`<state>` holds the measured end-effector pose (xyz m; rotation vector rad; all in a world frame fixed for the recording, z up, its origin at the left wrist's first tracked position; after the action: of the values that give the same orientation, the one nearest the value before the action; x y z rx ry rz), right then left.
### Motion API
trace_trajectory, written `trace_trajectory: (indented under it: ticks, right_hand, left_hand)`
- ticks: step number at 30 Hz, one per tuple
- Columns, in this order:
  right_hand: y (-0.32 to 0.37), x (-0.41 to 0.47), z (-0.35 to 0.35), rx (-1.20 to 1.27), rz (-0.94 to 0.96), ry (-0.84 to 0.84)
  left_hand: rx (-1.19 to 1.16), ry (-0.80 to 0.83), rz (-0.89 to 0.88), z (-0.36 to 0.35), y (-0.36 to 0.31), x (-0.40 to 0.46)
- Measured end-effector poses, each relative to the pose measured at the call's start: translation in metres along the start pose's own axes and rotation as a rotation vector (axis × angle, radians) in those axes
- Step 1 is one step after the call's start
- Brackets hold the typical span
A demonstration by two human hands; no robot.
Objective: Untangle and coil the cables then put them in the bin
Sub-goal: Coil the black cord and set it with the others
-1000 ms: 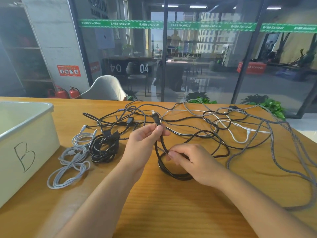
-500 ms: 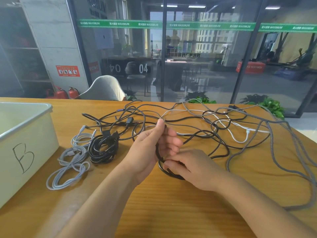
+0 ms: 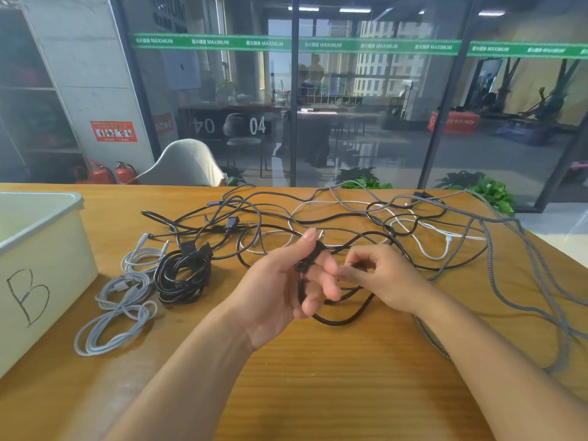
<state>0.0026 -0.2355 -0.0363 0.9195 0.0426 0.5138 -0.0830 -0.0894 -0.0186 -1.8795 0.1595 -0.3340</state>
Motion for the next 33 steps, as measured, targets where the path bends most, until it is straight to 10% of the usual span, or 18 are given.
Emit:
trace_trajectory:
  ticks: [7,24,33]
  right_hand:
    - [0.016,-0.005,0.015,0.263,-0.068,-0.263]
    - [0.055,-0.02,-0.025,0.424,0.056,0.27]
    - [0.055,-0.023,-0.039,0.42,-0.006,0.197]
  left_hand:
    - [0.184,0.022,-0.004,-0.006,0.012,0.004]
    - [0.169,-0.155,-0.211,0.008,0.01,0.008]
    - [0.071,-0.131,-0.152,0.006,0.017,0.011]
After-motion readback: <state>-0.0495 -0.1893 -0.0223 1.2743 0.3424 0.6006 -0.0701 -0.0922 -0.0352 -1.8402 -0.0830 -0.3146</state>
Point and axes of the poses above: each hand's wrist, its own x-axis towards the middle knuckle, its own z-axis out of the back of the hand, y = z × x, the point moved 7 cm from there along x, towards the middle knuckle, and after that the axes turned 7 degrees about -z, right-handed, at the moved point
